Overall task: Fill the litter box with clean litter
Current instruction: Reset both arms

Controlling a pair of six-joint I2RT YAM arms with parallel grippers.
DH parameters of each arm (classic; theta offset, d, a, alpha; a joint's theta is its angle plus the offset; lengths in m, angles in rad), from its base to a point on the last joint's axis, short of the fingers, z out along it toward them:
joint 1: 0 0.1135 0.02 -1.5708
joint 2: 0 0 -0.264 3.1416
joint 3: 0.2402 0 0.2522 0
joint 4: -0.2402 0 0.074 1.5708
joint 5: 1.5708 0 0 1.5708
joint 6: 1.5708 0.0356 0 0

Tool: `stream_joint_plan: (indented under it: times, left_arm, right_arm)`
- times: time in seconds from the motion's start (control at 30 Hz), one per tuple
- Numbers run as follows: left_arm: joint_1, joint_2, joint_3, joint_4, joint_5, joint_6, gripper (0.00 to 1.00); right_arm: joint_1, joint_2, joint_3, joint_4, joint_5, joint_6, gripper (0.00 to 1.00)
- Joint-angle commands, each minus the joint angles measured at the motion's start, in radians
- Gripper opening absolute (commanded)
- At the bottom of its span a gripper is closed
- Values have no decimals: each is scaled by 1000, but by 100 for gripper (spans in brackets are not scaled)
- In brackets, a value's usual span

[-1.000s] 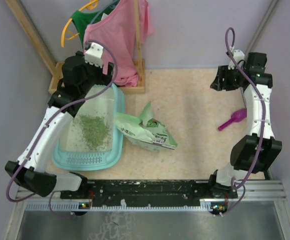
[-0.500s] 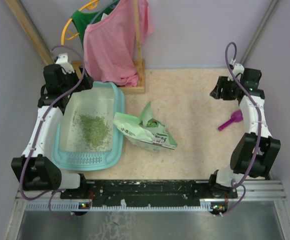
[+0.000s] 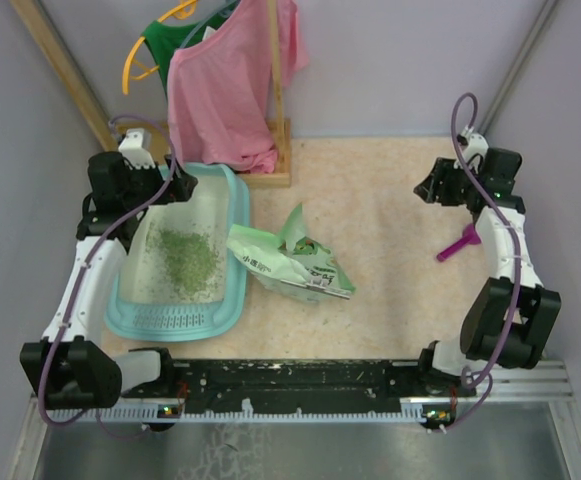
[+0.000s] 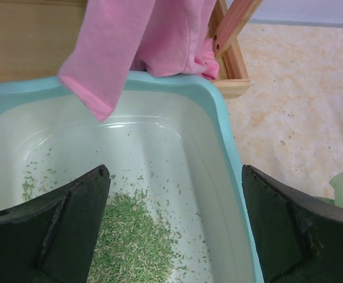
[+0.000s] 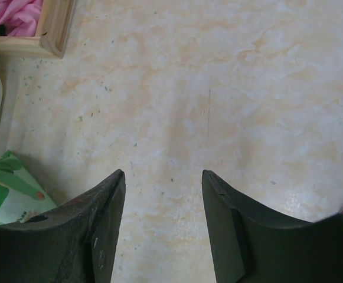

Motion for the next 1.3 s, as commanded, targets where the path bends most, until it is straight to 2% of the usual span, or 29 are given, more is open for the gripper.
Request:
stream_joint_plan:
  times: [0.0,0.1,0.27,0.4,0.57,0.87,1.03,1.13,1.27]
  left_arm:
    - [-11,-25,-21,17,66,53,97]
    - [-27,-25,-27,-14,59,84,97]
    - [-55,-31,-83,-7,8,111,97]
    - [-72,-78,-183,75,-39,115,97]
    - [-74,-186,-337,254,-102,126,98]
    - [-74,-252,-501,357,-171,167,100]
    - [-74,-276,-573,453,-185,161,100]
    - [-75,-268,-560,430,-179,162,100]
    - [-74,-261,-556,437,-180,161,100]
  right_arm:
    - [3,-59,-23,63,-59,-6,55]
    - [11,-88,-63,77,-51,-38,56]
    - [34,-130,-144,78,49,-84,57]
    - [34,-158,-189,81,122,-90,57]
    - [34,-205,-258,110,174,-101,58]
    - [35,-394,-432,324,190,-89,62]
    - [35,-385,-408,288,192,-77,63]
    - [35,-366,-391,298,275,17,77]
    - [36,-328,-316,238,338,38,79]
